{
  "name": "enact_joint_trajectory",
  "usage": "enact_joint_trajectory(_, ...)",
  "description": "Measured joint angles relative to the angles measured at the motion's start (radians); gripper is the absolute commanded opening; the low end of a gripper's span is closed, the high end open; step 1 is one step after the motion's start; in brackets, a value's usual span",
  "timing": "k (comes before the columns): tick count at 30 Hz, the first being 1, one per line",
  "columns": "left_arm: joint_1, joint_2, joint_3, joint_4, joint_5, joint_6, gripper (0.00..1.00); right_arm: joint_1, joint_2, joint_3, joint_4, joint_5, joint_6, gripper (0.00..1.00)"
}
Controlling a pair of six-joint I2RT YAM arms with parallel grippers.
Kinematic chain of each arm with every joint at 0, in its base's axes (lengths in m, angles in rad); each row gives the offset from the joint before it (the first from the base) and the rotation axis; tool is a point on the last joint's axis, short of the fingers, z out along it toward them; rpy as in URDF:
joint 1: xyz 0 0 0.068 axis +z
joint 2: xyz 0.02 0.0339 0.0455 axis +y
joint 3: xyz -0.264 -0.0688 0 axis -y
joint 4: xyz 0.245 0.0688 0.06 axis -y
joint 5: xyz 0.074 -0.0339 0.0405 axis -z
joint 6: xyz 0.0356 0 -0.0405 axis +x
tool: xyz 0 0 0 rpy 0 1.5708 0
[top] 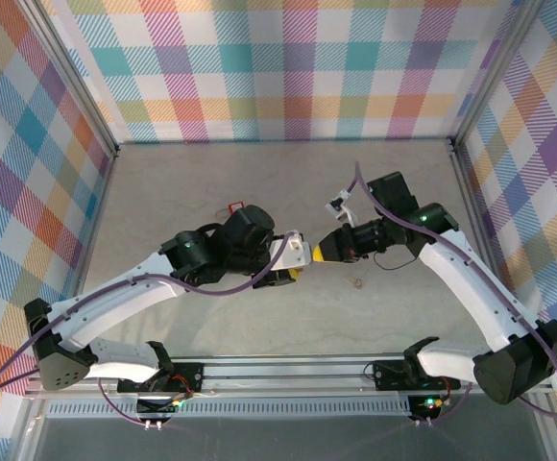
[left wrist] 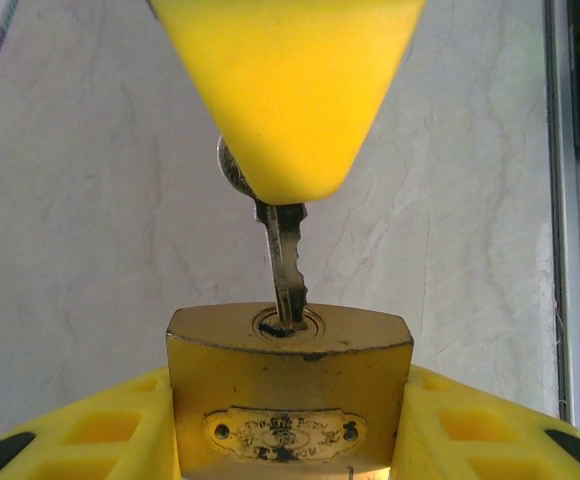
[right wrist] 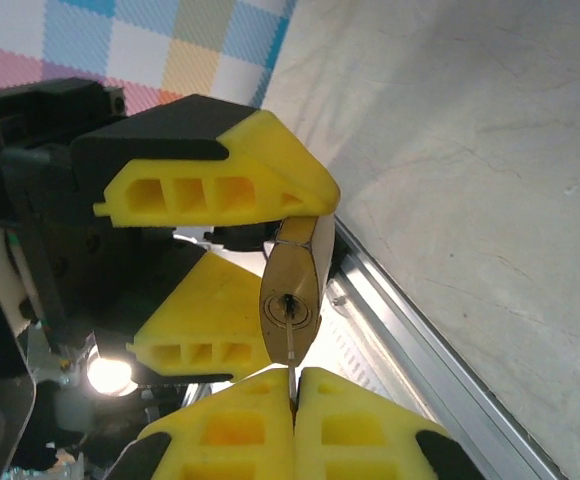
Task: Unlock with the key
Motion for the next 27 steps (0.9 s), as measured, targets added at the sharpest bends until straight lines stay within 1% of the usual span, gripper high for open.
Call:
enact_joint_trajectory(5, -0.039, 0.028, 0.0, -0.013, -0.069, 0.019, 0.0, 0.006, 0.037, 0.0, 0.001, 0.034, 0.032, 0.0)
enact_joint_trajectory(10, -0.064, 0.023, -0.014, 0.01, -0.069, 0.024, 0.0, 0.01, 0.064, -0.006, 0.057, 0.01, 0.036, 0.0)
enact_joint_trajectory(15, -0.063, -0.006, -0.043, 0.054, -0.055, -0.002, 0.0, 0.012, 0.063, -0.023, 0.108, -0.027, 0.027, 0.0)
enact_joint_trajectory(19, -0.063, -0.018, -0.056, 0.08, -0.053, -0.026, 0.0, 0.012, 0.045, -0.023, 0.115, -0.027, 0.024, 0.0)
enact_joint_trajectory(24, -0.052, -0.019, -0.059, 0.119, -0.041, -0.061, 0.0, 0.012, -0.009, -0.023, 0.118, 0.021, 0.025, 0.0)
enact_joint_trajectory(27, -0.041, -0.018, -0.07, 0.193, -0.053, -0.094, 0.0, 0.022, -0.051, -0.023, 0.113, 0.025, 0.036, 0.0)
